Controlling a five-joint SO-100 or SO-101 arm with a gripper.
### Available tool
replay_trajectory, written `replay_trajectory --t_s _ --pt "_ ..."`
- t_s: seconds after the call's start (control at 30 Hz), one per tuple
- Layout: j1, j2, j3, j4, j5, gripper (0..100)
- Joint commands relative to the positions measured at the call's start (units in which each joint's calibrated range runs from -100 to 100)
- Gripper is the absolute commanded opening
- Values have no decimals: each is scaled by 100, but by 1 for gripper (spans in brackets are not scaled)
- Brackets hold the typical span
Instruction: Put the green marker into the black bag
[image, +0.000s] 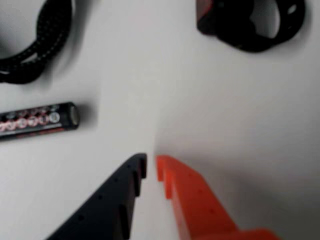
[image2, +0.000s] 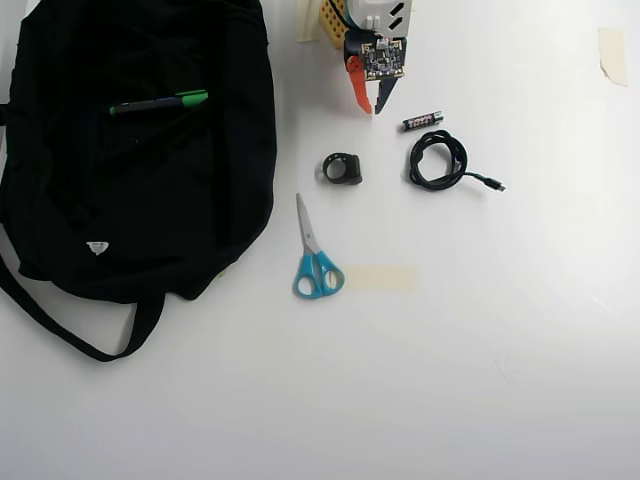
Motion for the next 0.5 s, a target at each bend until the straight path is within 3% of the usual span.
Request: replay_trajectory --t_s 0.0,0.47 --pt "-10 -83 172 112 -15 3" --pt "-10 -66 172 112 16 2"
